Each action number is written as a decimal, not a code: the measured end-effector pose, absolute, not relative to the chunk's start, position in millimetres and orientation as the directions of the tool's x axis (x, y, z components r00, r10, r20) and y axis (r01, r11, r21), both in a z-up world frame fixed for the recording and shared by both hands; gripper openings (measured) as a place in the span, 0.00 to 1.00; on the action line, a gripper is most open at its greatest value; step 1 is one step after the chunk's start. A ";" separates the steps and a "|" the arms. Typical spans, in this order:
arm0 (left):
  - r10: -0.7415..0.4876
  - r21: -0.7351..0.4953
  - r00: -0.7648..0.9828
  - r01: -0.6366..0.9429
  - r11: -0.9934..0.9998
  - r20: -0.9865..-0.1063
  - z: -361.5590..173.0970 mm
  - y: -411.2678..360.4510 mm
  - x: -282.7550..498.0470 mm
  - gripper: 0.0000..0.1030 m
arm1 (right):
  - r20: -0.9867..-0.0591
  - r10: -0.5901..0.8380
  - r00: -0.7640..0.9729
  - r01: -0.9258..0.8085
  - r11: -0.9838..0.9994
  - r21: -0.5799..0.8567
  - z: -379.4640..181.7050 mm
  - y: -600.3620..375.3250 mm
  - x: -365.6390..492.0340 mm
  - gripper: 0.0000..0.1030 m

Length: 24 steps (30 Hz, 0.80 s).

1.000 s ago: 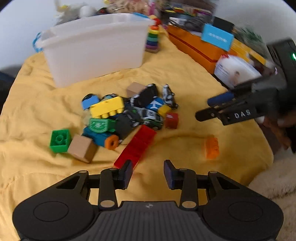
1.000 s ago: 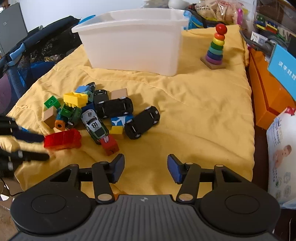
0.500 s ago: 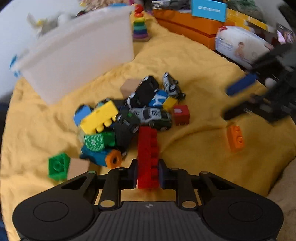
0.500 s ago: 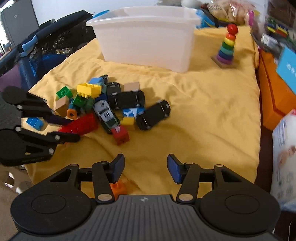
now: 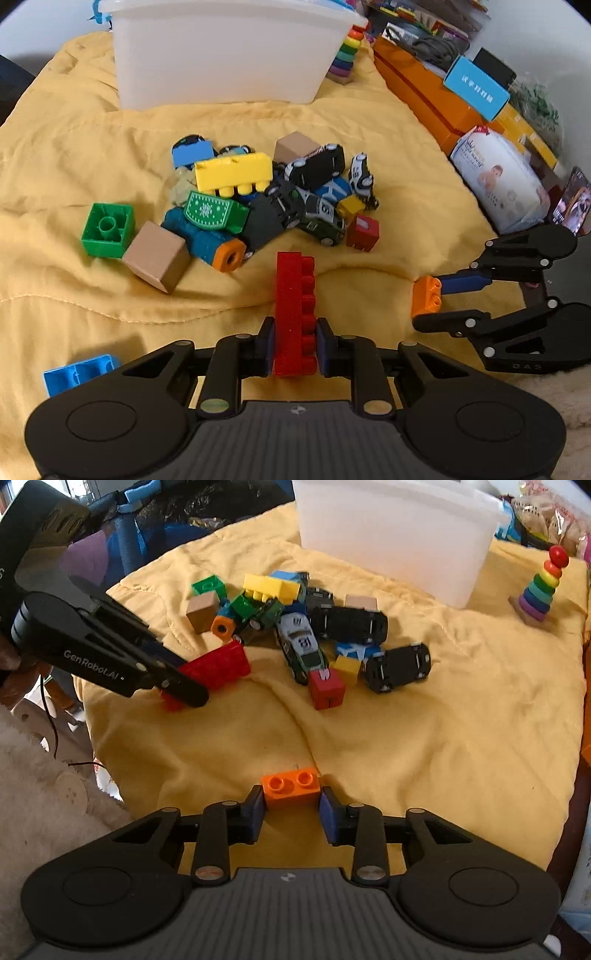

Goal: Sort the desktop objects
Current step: 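Carry both bricks over the white bin and open both grippers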

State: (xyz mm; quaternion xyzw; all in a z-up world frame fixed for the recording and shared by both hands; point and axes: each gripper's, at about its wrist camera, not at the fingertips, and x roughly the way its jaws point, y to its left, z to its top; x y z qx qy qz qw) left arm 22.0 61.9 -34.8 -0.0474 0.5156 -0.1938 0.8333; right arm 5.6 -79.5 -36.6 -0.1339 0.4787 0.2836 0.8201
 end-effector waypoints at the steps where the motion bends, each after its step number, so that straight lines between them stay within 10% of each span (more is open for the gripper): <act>1: -0.376 -0.284 0.399 0.271 0.920 -0.837 -30.4 63.1 22.6 0.24 | -0.856 0.333 0.395 -0.591 0.806 0.041 -34.7 -79.0 5.4 0.34; 24: -0.187 -0.051 0.769 0.198 0.979 -0.611 117.9 82.5 222.3 0.24 | -0.559 0.218 0.800 -0.343 0.931 -0.128 102.0 -49.1 211.5 0.34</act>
